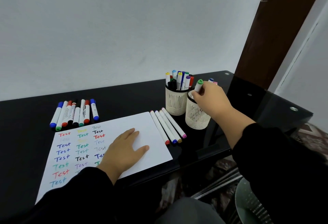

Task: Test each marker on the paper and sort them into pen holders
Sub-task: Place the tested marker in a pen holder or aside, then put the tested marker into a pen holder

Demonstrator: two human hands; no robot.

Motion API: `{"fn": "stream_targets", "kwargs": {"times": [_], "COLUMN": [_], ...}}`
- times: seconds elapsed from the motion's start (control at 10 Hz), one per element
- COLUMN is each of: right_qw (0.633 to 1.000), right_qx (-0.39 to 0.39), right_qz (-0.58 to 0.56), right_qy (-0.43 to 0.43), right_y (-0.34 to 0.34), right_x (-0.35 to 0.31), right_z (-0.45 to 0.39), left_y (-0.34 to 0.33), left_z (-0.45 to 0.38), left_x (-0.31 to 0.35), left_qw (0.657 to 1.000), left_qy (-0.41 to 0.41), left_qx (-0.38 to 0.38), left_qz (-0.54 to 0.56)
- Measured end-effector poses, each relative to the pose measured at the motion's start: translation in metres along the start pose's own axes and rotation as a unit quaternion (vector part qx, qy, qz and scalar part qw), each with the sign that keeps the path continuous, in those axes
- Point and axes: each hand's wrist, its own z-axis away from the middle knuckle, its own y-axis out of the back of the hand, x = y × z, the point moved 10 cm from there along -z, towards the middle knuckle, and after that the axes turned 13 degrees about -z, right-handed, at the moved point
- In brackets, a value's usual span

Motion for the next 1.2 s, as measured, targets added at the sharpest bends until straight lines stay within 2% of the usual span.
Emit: {"fn": "stream_targets", "kwargs": {"times": [0.1, 0.2, 0.5, 0.7, 0.9, 1.2], "right_qw": [0.999, 0.999, 0.993, 0.997, 0.984, 0.973], "right_qx": [0.005, 0.000, -0.057, -0.038, -0.015, -0.077], "right_qz": [-0.032, -0.015, 0.099, 0.070, 0.144, 0.089], "right_qy": [0.011, 0.031, -0.018, -0.018, 0.103, 0.196], "right_y": [-0.002, -0.006, -0.023, -0.020, -0.013, -0.064], "right_x": [-0.002, -0.006, 0.007, 0.006, -0.032, -0.083], "right_z": [0.000, -0.002, -0.017, -0.015, 0.002, 0.030], "left_y": [0.000, 0.000, -0.001, -0.002, 0.000, 0.014], "left_z": [0.002, 0.001, 0.000, -0.001, 0.000, 0.004], "left_x": [0.000, 0.000, -0.001, -0.001, 0.001, -0.016], "left_qw": [1.000, 1.000, 1.000, 1.000, 0.998, 0.993], "left_qy": [0.000, 0.000, 0.006, 0.005, 0.004, 0.013], "left_qx": [0.003, 0.000, -0.012, -0.024, -0.052, -0.047], "left_qz": [0.005, 0.006, 0.006, 0.003, 0.021, 0.107]}}
